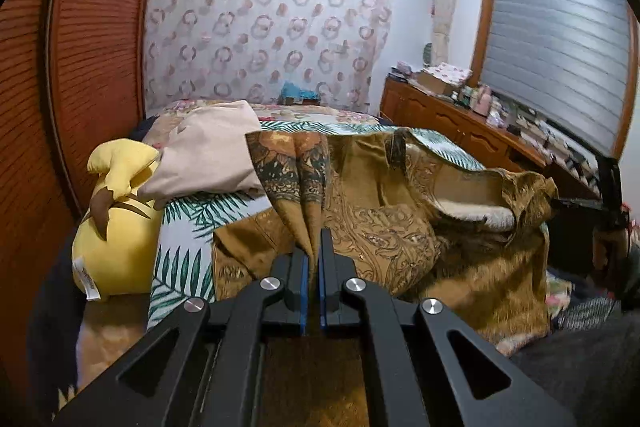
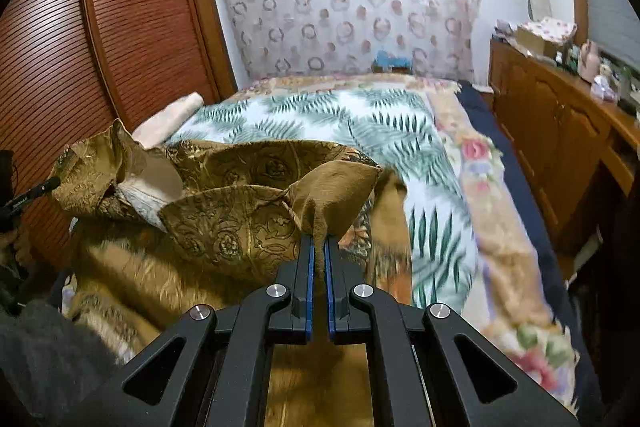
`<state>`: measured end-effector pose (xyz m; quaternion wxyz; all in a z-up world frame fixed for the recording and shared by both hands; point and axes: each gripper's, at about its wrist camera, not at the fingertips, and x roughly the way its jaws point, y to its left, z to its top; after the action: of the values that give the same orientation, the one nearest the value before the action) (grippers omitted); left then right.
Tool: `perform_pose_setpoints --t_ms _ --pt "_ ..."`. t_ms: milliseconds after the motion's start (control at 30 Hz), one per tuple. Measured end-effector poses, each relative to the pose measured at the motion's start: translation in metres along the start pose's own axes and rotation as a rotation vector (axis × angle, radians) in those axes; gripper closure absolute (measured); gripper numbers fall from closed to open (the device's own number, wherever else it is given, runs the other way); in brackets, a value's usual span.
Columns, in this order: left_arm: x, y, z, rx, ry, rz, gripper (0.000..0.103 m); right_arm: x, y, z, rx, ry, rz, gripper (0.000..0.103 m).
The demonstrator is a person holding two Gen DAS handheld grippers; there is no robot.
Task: Fold small clothes
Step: 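Lift the hem with both grippers and fold it toward the collar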
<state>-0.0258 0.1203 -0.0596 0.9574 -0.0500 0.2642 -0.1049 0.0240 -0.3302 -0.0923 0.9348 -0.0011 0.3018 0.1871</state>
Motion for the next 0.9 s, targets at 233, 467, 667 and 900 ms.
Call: perform_pose_setpoints --t_ms 233,467,667,900 --pt "-0.009 0.009 -0.006 0.008 0.012 -0.031 0.094 0.012 -0.006 -0.016 0.015 0.111 -0.008 0.099" --pt "-0.040 0.012 0.010 0.024 -0.102 0.011 0.071 0.002 0.004 0.002 0.002 0.094 -0.027 0.093" --pt "-0.030 0.023 0.023 0.003 -0.114 0.036 0.044 -0.021 0.014 0.014 -0.034 0.042 -0.069 0.087" --pt "0.019 0.041 0.042 -0.005 -0.065 0.093 0.036 -0.032 0.022 0.035 -0.061 -0.042 -0.089 0.050"
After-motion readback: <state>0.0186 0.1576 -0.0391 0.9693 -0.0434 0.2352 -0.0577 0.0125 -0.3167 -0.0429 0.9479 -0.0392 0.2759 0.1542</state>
